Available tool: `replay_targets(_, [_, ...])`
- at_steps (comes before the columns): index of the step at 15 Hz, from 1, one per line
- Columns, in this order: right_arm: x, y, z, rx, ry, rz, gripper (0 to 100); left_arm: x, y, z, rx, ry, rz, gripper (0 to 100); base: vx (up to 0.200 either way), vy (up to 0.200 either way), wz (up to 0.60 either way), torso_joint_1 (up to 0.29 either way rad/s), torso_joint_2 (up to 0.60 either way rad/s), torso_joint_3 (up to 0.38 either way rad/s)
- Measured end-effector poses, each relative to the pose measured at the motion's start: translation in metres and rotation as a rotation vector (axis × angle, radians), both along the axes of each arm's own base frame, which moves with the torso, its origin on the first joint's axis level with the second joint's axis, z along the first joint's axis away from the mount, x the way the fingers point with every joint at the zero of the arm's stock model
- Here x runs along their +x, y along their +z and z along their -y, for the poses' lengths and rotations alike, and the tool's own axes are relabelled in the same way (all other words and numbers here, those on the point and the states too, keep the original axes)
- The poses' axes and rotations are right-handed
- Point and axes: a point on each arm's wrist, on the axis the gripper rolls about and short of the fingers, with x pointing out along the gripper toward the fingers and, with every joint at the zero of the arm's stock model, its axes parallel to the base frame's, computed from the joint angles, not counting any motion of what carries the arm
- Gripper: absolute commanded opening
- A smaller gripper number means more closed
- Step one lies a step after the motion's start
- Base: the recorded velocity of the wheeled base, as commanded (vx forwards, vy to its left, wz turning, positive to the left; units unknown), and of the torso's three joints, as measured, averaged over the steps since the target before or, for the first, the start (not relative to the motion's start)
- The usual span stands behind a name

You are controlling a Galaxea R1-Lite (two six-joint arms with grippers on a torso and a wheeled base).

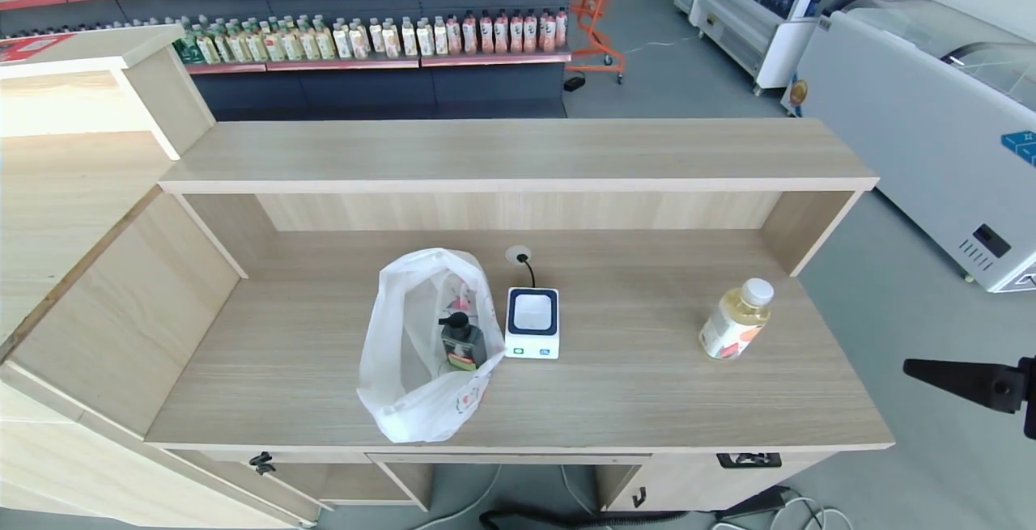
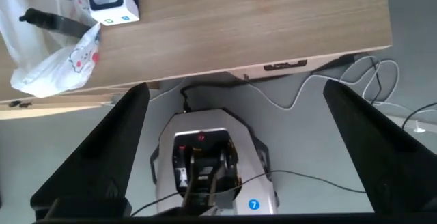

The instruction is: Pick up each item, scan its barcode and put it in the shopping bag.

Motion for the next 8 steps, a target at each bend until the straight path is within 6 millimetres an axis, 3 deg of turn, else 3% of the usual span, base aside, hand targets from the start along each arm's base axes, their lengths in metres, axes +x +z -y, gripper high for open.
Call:
replay_targets(5, [0.002,-0.009,0.005,-0.008,-0.046,-0.044,100,0.000,0.000,0.000,0.002,0.000,0.000,100,0.000,-0.200,0.00,0.005,0.00,0.004])
replay_targets(8, [0.006,-0.016,0.011,-0.041,-0.130,-0.099,100,0.000,0.000,0.000,-0.003,-0.001,0.000,100,0.000,0.000,0.00,0.000,0.00,0.000])
